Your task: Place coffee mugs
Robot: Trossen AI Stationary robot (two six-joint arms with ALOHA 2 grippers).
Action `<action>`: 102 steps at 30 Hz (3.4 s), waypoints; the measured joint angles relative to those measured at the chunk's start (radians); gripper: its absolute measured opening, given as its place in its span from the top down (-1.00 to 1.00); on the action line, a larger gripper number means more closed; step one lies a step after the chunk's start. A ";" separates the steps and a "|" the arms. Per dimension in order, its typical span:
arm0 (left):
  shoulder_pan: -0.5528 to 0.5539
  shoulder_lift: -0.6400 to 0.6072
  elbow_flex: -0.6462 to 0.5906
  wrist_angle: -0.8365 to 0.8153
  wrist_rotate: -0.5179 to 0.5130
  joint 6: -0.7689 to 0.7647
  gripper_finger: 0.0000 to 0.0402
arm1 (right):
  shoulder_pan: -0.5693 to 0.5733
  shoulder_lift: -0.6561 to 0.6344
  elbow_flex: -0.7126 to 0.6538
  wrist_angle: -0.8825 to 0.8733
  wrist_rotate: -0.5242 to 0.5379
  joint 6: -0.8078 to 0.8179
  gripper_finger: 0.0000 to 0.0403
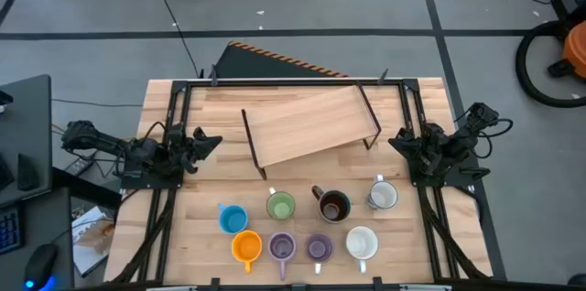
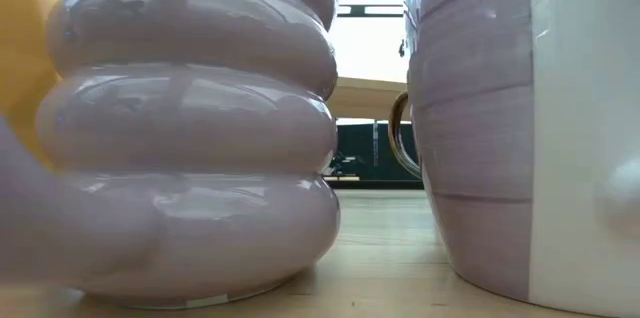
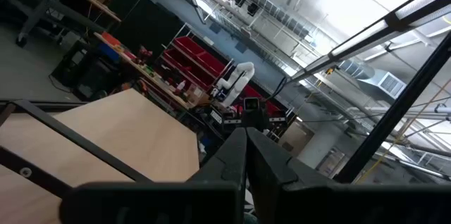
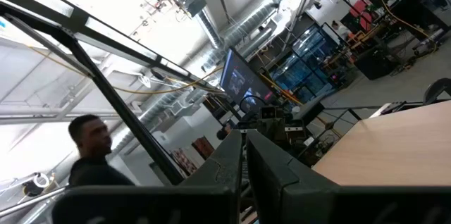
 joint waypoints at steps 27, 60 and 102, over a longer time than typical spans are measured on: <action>0.000 0.000 0.000 0.000 0.000 0.000 0.92 | 0.000 0.000 0.000 0.000 0.000 0.000 0.86; 0.008 0.001 0.000 0.104 -0.224 -0.311 0.92 | 0.000 0.000 0.000 0.252 0.125 -0.255 0.86; 0.007 0.264 0.684 -0.365 0.026 -0.057 0.89 | 0.003 0.388 0.673 -0.761 0.119 0.329 0.95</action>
